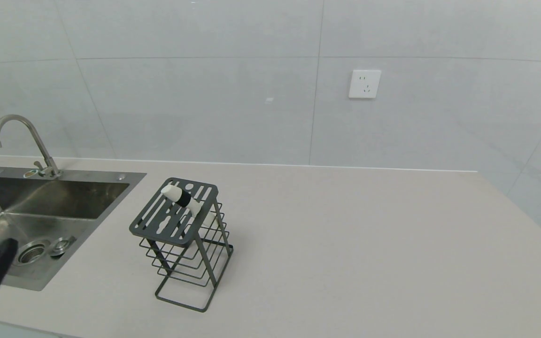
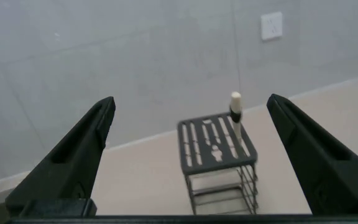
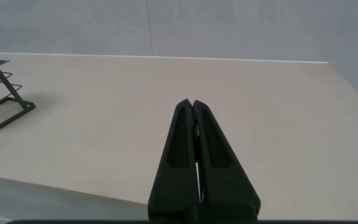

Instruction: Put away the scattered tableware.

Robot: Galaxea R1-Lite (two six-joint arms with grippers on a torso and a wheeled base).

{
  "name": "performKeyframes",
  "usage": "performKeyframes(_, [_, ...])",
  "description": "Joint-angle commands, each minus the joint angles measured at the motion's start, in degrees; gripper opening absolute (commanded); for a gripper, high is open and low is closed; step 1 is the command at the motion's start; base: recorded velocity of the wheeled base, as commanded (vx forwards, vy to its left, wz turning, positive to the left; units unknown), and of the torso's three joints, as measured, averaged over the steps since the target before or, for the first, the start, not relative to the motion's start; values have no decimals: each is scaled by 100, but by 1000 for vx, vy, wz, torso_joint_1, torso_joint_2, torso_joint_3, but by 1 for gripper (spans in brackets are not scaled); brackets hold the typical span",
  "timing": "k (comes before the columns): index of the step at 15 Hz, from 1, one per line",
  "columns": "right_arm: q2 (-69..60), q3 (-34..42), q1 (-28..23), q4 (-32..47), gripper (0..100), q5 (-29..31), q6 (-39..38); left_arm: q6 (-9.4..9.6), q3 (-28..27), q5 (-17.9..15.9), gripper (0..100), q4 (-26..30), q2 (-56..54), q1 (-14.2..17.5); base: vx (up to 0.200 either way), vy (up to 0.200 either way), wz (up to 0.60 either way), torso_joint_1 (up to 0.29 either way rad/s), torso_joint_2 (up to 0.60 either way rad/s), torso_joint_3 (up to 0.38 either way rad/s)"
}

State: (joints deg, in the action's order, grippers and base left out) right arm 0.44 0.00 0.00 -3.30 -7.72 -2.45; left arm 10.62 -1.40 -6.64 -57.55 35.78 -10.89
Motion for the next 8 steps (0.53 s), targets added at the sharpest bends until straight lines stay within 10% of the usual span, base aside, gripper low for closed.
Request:
performKeyframes(1, [9, 0, 0, -4, 0, -2, 8, -25, -176, -4, 100, 174, -862, 579, 0, 0, 0, 0, 0, 0])
performKeyframes(8, [9, 0, 0, -4, 0, -2, 8, -25, -809, -135, 100, 2617, -2840, 1423, 0, 0, 0, 0, 0, 0])
